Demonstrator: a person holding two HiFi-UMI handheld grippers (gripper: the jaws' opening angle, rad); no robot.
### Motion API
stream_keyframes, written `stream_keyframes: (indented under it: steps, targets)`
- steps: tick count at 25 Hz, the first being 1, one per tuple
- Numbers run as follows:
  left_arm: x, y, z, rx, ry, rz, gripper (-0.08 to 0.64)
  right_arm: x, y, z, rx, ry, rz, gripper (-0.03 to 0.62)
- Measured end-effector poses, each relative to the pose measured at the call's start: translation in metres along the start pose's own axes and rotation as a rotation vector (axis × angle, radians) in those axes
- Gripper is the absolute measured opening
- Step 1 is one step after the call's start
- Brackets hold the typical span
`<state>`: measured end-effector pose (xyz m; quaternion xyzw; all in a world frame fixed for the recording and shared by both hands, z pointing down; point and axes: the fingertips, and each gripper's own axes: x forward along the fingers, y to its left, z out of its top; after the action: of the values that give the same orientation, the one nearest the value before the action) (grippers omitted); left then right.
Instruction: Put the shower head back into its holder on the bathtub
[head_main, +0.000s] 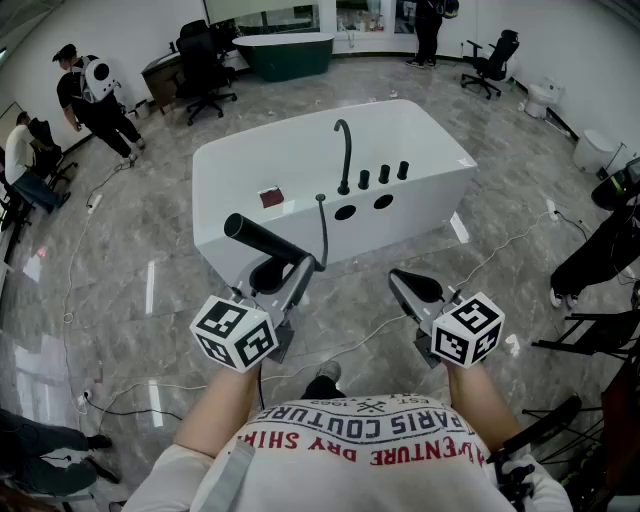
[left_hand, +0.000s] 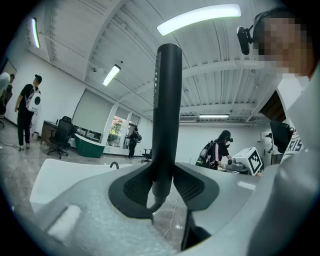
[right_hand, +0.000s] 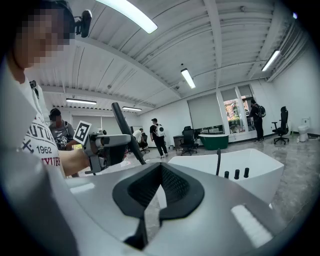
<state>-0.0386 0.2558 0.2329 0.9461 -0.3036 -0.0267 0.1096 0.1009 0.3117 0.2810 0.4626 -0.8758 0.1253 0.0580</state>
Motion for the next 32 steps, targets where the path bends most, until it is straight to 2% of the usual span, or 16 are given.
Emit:
stream_keyframes:
  steps: [7, 13, 24, 28, 32]
  targets:
    - [0.002, 0.000, 0.000, -0.013, -0.004, 0.006, 0.135, -0.004, -0.004, -0.002, -0.006, -0.001, -0.017, 0.006]
    - [0.004, -0.003, 0.002, -0.016, -0.002, 0.007, 0.135, -0.008, -0.008, -0.001, 0.032, -0.021, -0.016, 0.006]
    - [0.014, -0.005, 0.002, 0.001, 0.025, 0.022, 0.135, -0.008, -0.029, -0.018, 0.101, 0.001, -0.008, 0.006]
    - [0.023, 0.008, 0.011, 0.013, 0.022, 0.024, 0.135, 0.009, -0.041, -0.017, 0.119, 0.003, 0.002, 0.006]
    - [0.034, 0.043, 0.031, 0.036, -0.001, 0.027, 0.135, 0.046, -0.052, -0.007, 0.113, 0.015, 0.007, 0.006]
